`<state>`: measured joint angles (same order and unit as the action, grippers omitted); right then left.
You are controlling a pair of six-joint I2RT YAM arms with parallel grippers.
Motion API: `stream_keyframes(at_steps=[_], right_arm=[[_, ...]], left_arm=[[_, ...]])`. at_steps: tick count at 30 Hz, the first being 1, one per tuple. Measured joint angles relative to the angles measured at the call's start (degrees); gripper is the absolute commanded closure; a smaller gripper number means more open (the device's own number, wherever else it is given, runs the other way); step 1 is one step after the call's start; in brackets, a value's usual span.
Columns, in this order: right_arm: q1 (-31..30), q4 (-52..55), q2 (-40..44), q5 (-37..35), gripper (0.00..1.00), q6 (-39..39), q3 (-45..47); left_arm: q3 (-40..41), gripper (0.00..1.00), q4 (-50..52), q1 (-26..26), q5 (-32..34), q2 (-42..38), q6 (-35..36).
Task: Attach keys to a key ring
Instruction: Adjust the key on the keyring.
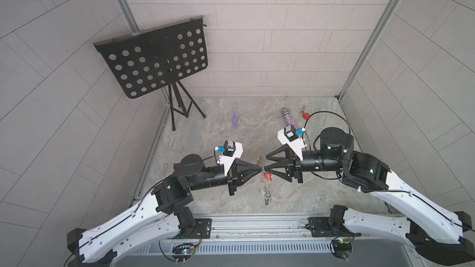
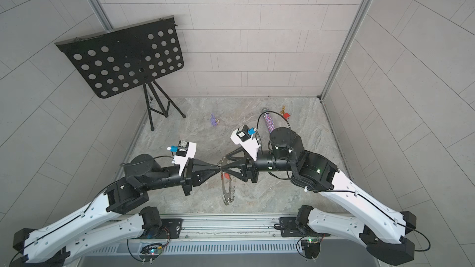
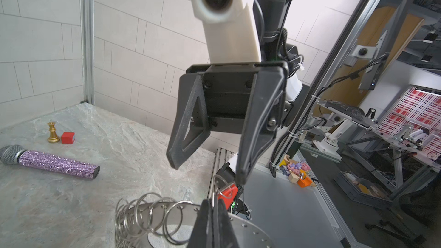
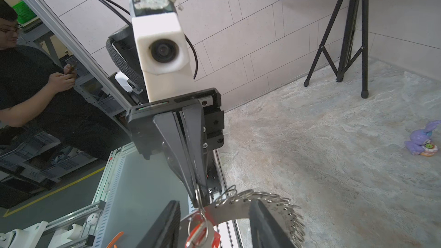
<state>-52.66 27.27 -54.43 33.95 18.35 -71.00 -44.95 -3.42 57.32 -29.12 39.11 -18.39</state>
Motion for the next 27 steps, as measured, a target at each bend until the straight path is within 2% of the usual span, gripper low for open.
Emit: stream_keyframes(at_steps=[9, 19, 27], right_arm=[[0.3, -2.7, 1.9, -0.5, 0.5, 4.6, 2.1], [0.5, -7.9, 2.0, 2.2, 0.63, 9.7, 2.1], [0.5, -9.7, 1.9, 3.9, 0.62, 11.3, 3.7]], left_arm=[[0.3, 1.0, -2.1, 0.1, 0.7, -2.2, -0.2], [1.6, 1.0, -3.8, 0.1, 1.1, -2.2, -0.2], [1.7, 1.0, -4.6, 0.1, 1.3, -3.5, -0.2]])
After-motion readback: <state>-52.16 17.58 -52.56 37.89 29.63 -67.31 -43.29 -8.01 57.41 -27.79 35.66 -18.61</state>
